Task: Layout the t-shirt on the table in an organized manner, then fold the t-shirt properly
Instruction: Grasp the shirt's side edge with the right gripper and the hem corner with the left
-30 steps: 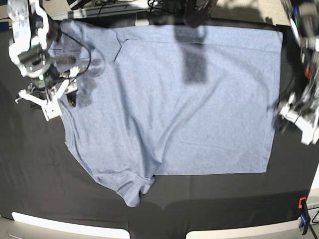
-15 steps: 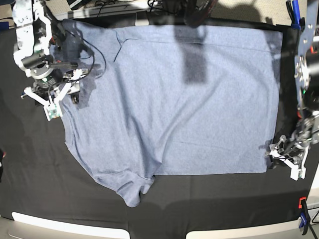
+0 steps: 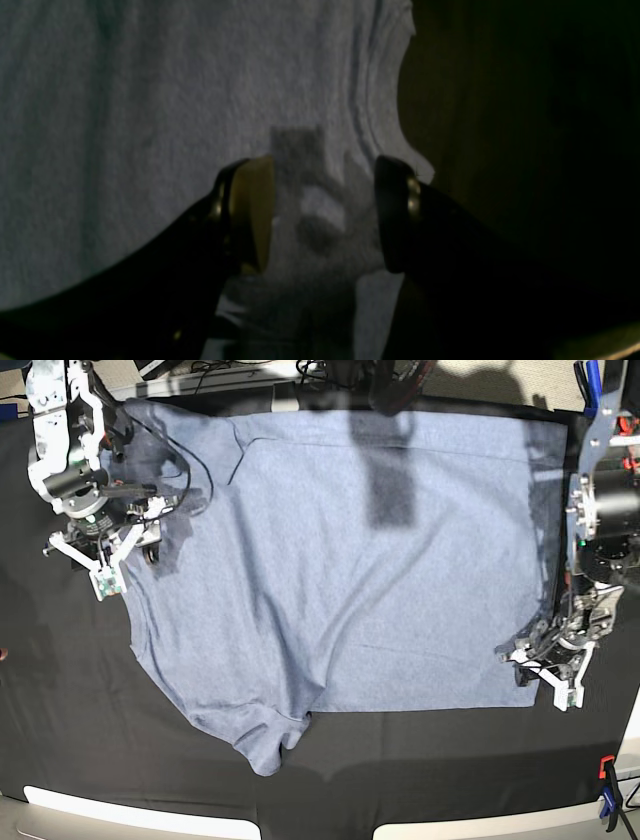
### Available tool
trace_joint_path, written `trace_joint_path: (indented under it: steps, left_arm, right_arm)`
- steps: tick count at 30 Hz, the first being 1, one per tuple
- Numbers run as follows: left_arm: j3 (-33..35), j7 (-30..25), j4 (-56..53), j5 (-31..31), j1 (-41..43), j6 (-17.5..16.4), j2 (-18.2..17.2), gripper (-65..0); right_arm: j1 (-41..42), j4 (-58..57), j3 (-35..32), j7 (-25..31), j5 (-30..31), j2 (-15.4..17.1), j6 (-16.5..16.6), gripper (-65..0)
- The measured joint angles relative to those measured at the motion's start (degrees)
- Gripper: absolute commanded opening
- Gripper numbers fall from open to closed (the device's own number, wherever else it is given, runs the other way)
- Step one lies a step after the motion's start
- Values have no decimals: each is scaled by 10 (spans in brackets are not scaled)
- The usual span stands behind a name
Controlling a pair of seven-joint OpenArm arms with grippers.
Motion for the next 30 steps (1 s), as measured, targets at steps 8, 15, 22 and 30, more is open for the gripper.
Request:
trace_joint_path:
  steps: [8, 15, 22, 30]
  left_arm:
    - [0, 19, 0, 0, 0, 17, -4, -405]
    - [0, 40, 0, -1, 0, -97, -3, -486]
    - [0, 41, 0, 0, -2, -97, -6, -650]
    - [0, 44, 0, 0, -3, -97, -5, -650]
  right_arm:
    - [0, 0, 0, -3, 0, 0, 2, -336]
    - [3, 0, 0, -1, 0, 0, 3, -336]
    - [53, -5, 0, 42, 1, 0, 7, -335]
    - [275, -251, -7, 30, 92, -2, 58, -335]
